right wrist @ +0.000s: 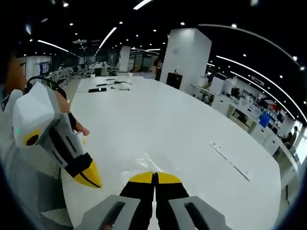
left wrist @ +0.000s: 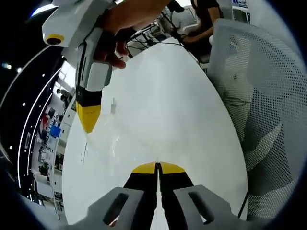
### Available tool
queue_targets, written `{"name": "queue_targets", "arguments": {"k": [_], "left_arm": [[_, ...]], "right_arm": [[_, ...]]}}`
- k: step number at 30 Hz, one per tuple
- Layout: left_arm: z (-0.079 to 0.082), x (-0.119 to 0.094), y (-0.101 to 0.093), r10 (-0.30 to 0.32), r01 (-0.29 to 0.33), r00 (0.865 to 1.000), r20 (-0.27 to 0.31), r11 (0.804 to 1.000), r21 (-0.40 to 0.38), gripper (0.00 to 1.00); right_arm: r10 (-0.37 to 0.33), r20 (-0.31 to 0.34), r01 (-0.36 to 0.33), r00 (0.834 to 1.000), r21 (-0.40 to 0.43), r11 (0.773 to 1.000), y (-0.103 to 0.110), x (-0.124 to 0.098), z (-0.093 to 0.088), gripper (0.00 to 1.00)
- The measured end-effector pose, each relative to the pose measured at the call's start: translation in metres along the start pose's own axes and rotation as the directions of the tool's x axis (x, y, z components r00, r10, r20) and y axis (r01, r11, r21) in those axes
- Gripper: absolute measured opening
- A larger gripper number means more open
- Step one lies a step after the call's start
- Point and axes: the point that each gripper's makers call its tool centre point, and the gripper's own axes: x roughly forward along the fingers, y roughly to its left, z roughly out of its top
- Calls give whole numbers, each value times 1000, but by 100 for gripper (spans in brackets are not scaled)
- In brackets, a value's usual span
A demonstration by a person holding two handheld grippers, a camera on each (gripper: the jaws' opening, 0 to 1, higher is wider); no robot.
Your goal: Open the resealable bag by pulling the two sides of the seal apart until the entire bag opening is separated and visibly accessible.
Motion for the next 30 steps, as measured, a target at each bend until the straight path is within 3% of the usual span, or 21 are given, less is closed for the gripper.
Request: {"name": "queue_targets", "arguments": {"k": [7, 13, 21, 30], "left_arm": [[0, 0, 3, 28, -28, 1000, 6, 999, 30, 0], [-4, 0, 8, 55, -55, 998, 9, 998, 5, 0], [-11, -2, 10, 62, -61, 998, 14, 996, -59, 1], [-18, -14, 19, 100, -89, 994, 52, 979, -185, 2]], "right_arm": [[9, -15, -10, 1000, -34, 999, 5, 2, -6, 0], [30, -22, -30, 999, -29, 999, 11, 6, -9, 0], [35, -49, -37, 998, -49, 998, 15, 13, -24, 0], [22, -108, -30, 994, -76, 997, 12, 24, -48, 0]]}}
